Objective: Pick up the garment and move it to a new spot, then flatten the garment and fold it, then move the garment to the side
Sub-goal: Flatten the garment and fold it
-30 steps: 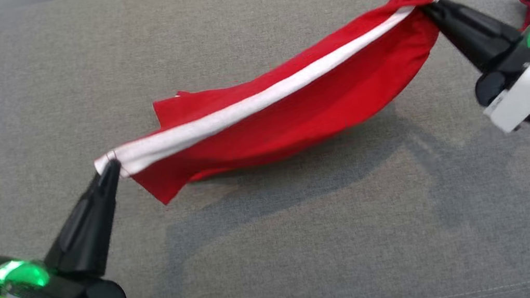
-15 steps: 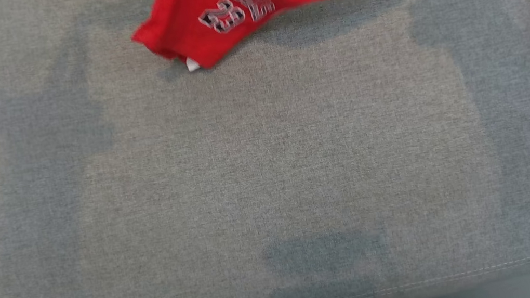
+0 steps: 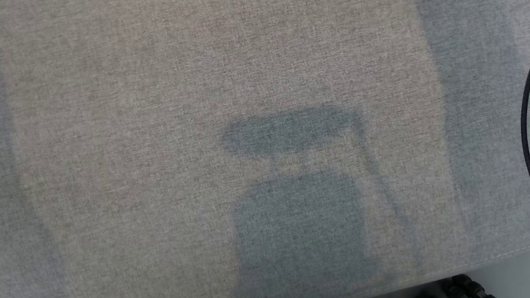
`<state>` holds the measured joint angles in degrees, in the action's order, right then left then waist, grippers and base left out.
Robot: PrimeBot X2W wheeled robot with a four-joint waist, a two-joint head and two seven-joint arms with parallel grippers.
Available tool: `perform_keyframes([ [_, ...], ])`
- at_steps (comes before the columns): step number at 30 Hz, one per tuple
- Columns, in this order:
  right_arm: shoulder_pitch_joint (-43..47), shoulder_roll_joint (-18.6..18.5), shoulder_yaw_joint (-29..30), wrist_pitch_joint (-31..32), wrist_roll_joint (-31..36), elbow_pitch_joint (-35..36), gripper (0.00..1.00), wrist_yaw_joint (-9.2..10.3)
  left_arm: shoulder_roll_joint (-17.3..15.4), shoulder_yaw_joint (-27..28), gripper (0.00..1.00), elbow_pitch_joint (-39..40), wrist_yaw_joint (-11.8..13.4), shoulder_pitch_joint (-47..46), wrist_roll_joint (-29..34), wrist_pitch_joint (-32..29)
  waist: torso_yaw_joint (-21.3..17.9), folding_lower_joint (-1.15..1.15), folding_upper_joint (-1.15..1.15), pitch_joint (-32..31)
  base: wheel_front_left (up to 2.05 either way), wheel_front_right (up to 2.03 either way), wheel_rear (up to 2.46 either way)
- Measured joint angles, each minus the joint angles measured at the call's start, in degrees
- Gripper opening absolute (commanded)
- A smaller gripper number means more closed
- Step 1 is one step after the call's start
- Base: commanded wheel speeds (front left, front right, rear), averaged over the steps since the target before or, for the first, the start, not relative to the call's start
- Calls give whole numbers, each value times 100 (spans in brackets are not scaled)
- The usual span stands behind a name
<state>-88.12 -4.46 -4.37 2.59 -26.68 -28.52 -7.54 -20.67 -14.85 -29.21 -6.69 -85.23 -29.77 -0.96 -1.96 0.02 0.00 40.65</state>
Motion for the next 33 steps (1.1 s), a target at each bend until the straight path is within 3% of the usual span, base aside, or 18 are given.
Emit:
perform_keyframes([
  [5, 1959, -282, -479, 268, -961, 568, 0, 0, -107, -153, 0, 38, -63, 1408, -316, 580, -98, -1, 0, -63, 0, 0, 0],
  [13, 5125, -1161, -829, 1337, -2627, 2336, 0, -2, -599, -404, 0, 1027, -68, 4398, -751, 590, -68, -2, 0, -544, 0, 0, 0],
  [19, 6796, -1699, -869, 1891, -3411, 3289, 0, -2, -620, -327, 0, 2022, 339, 6255, -1118, 613, 2, -2, 1, -946, 0, 0, 0],
  [25, 8466, -2121, -804, 2079, -3799, 3827, 0, -2, -567, -279, 0, 3279, 989, 8383, -1478, 575, 17, -2, 1, -1340, 0, 0, 0],
  [30, 9772, -2192, -770, 1908, -4240, 4511, 0, 0, -524, -58, 0, 4592, 1572, 9997, -1852, 569, -69, -3, 0, -1487, 0, 0, 0],
  [33, 10115, -2121, -809, 1662, -4455, 4910, 0, 4, -646, 47, 0, 5341, 1775, 10500, -1983, 427, -128, -3, 1, -1432, 0, 0, 0],
])
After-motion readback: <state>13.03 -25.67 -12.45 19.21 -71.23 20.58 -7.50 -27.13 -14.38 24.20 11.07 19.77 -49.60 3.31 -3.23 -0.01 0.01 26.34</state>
